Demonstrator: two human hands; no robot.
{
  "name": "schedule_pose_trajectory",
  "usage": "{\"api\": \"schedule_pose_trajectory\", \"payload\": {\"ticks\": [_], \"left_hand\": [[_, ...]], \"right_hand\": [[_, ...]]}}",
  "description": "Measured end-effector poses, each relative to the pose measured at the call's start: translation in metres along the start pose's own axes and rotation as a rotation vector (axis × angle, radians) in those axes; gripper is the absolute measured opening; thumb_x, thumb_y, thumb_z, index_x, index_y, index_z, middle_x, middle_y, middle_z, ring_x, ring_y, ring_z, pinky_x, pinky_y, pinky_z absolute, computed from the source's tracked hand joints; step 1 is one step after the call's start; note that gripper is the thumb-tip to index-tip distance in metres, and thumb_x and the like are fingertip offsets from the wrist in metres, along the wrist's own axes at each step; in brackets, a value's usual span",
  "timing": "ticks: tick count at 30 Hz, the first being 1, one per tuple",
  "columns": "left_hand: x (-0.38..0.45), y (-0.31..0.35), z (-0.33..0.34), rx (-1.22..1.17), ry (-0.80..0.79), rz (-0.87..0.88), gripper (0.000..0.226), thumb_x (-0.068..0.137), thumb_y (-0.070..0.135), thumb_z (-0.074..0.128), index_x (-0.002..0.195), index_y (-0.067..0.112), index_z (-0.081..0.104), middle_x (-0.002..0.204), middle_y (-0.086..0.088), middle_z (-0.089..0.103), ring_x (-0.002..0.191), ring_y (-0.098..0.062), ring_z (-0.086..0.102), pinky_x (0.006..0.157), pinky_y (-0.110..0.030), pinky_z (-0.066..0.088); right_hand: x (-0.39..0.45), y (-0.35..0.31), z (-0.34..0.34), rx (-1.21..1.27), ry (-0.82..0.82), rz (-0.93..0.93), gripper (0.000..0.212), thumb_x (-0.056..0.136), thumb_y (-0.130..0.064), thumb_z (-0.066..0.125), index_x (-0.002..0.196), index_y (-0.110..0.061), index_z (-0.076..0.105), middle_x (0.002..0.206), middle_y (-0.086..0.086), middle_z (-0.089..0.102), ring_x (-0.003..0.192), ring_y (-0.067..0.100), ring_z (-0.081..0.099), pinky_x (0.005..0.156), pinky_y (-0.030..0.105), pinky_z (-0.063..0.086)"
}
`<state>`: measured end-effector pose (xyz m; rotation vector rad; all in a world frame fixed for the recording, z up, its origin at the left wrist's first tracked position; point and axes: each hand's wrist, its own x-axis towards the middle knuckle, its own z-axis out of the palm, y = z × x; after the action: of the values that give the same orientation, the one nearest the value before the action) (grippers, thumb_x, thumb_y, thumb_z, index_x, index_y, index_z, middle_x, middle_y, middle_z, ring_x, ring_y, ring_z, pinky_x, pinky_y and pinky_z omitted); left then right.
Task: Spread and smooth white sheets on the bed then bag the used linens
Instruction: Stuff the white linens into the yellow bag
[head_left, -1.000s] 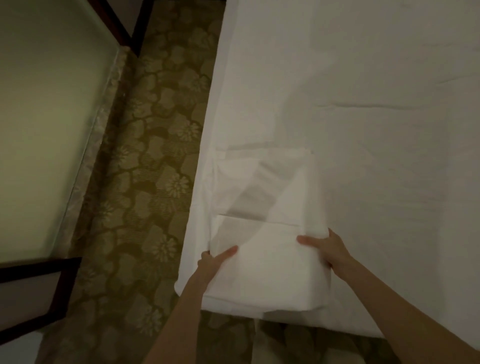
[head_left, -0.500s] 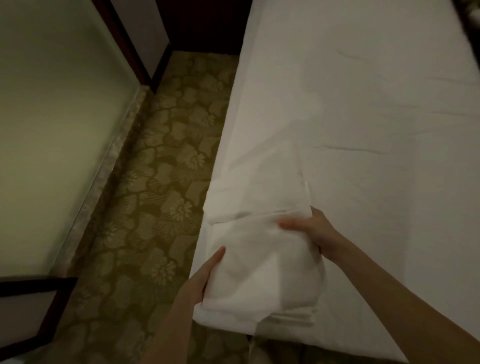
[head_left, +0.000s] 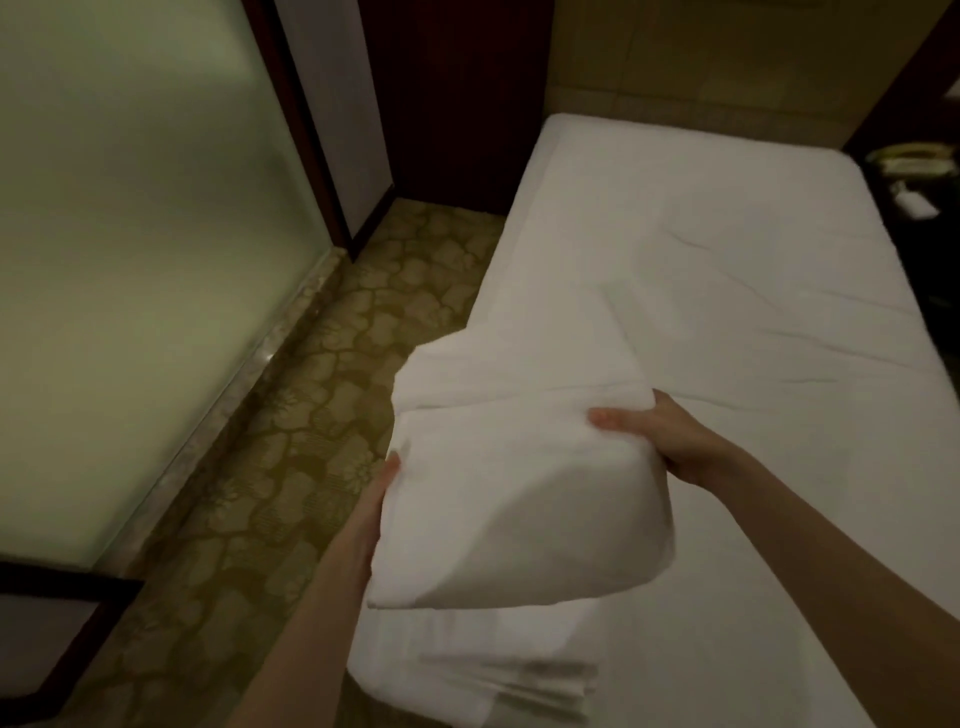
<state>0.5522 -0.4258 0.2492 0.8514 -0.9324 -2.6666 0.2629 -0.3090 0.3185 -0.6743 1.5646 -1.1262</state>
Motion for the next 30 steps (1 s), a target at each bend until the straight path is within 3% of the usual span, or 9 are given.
{"api": "schedule_pose_trajectory", "payload": {"ticks": [1, 2, 5, 7, 10, 15, 20, 26, 30], "left_hand": [[-0.013, 0.009, 0.011, 0.001, 0.244, -0.068, 0.038, 0.088, 0.042, 0.063, 0.106, 0.008, 0.063, 0.098, -0.010, 0.075, 0.096, -0.029, 0.068, 0.080, -0.042, 0.052], [-0.027, 0.018, 0.014, 0.075, 0.328, -0.017, 0.048, 0.075, 0.042, 0.076, 0.110, 0.011, 0.062, 0.098, -0.012, 0.075, 0.095, -0.032, 0.069, 0.080, -0.043, 0.053], [-0.048, 0.035, 0.036, 0.325, 0.368, -0.015, 0.103, 0.023, 0.048, 0.096, 0.114, 0.014, 0.060, 0.101, -0.010, 0.074, 0.096, -0.030, 0.069, 0.076, -0.040, 0.056], [-0.055, 0.041, 0.038, 0.377, 0.442, 0.033, 0.114, 0.009, 0.049, 0.095, 0.112, 0.018, 0.059, 0.103, -0.005, 0.073, 0.096, -0.027, 0.068, 0.070, -0.036, 0.055], [-0.077, 0.046, 0.049, 0.363, 0.450, 0.139, 0.112, 0.007, 0.045, 0.095, 0.111, 0.021, 0.059, 0.099, -0.002, 0.074, 0.093, -0.025, 0.069, 0.070, -0.038, 0.056], [-0.118, 0.060, 0.055, 0.325, 0.553, 0.286, 0.122, 0.013, 0.044, 0.096, 0.125, 0.019, 0.056, 0.113, -0.006, 0.070, 0.100, -0.030, 0.068, 0.076, -0.043, 0.056], [-0.159, 0.048, 0.072, 0.286, 0.631, 0.374, 0.107, 0.017, 0.055, 0.093, 0.113, 0.016, 0.065, 0.099, -0.007, 0.075, 0.089, -0.026, 0.073, 0.074, -0.039, 0.055], [-0.217, 0.006, 0.073, 0.151, 0.866, 0.460, 0.111, 0.019, 0.052, 0.095, 0.119, 0.019, 0.059, 0.108, -0.009, 0.073, 0.097, -0.032, 0.070, 0.086, -0.051, 0.055], [-0.261, -0.028, 0.068, 0.052, 1.020, 0.550, 0.115, 0.014, 0.053, 0.095, 0.116, 0.011, 0.062, 0.101, -0.011, 0.074, 0.091, -0.031, 0.071, 0.077, -0.044, 0.056]], "right_hand": [[-0.005, -0.002, -0.001, 0.002, 0.008, -0.004, 0.051, 0.060, -0.019, 0.088, 0.105, -0.010, 0.068, 0.095, 0.001, 0.076, 0.084, 0.013, 0.072, 0.064, 0.019, 0.054], [-0.010, -0.003, -0.001, 0.005, 0.011, -0.009, 0.048, 0.061, -0.019, 0.086, 0.105, -0.010, 0.068, 0.095, 0.002, 0.075, 0.083, 0.013, 0.072, 0.063, 0.019, 0.054], [-0.024, -0.009, 0.004, -0.014, 0.033, -0.021, 0.070, 0.042, -0.041, 0.093, 0.101, -0.012, 0.069, 0.093, 0.003, 0.076, 0.081, 0.014, 0.073, 0.061, 0.019, 0.054], [-0.031, -0.016, 0.009, -0.029, 0.045, -0.025, 0.093, 0.021, -0.056, 0.092, 0.100, -0.012, 0.070, 0.091, 0.001, 0.076, 0.081, 0.015, 0.073, 0.061, 0.020, 0.054], [-0.039, -0.027, 0.019, -0.031, 0.018, -0.048, 0.103, 0.018, -0.059, 0.091, 0.106, -0.013, 0.067, 0.095, 0.001, 0.076, 0.086, 0.016, 0.072, 0.064, 0.021, 0.055], [-0.045, -0.041, 0.044, -0.053, -0.071, -0.096, 0.109, 0.022, -0.058, 0.092, 0.118, -0.015, 0.063, 0.101, 0.000, 0.075, 0.092, 0.018, 0.072, 0.069, 0.025, 0.056], [-0.038, -0.057, 0.070, -0.102, -0.197, -0.201, 0.101, 0.044, -0.048, 0.090, 0.134, -0.031, 0.048, 0.120, -0.006, 0.066, 0.105, 0.016, 0.066, 0.090, 0.036, 0.055], [-0.038, -0.060, 0.116, -0.171, -0.415, -0.233, 0.105, 0.041, -0.048, 0.087, 0.135, -0.032, 0.043, 0.117, -0.011, 0.062, 0.101, 0.009, 0.063, 0.065, 0.015, 0.053], [-0.040, -0.058, 0.163, -0.194, -0.566, -0.210, 0.094, 0.058, -0.030, 0.091, 0.138, -0.028, 0.042, 0.118, -0.009, 0.061, 0.102, 0.009, 0.061, 0.069, 0.018, 0.051]]}}
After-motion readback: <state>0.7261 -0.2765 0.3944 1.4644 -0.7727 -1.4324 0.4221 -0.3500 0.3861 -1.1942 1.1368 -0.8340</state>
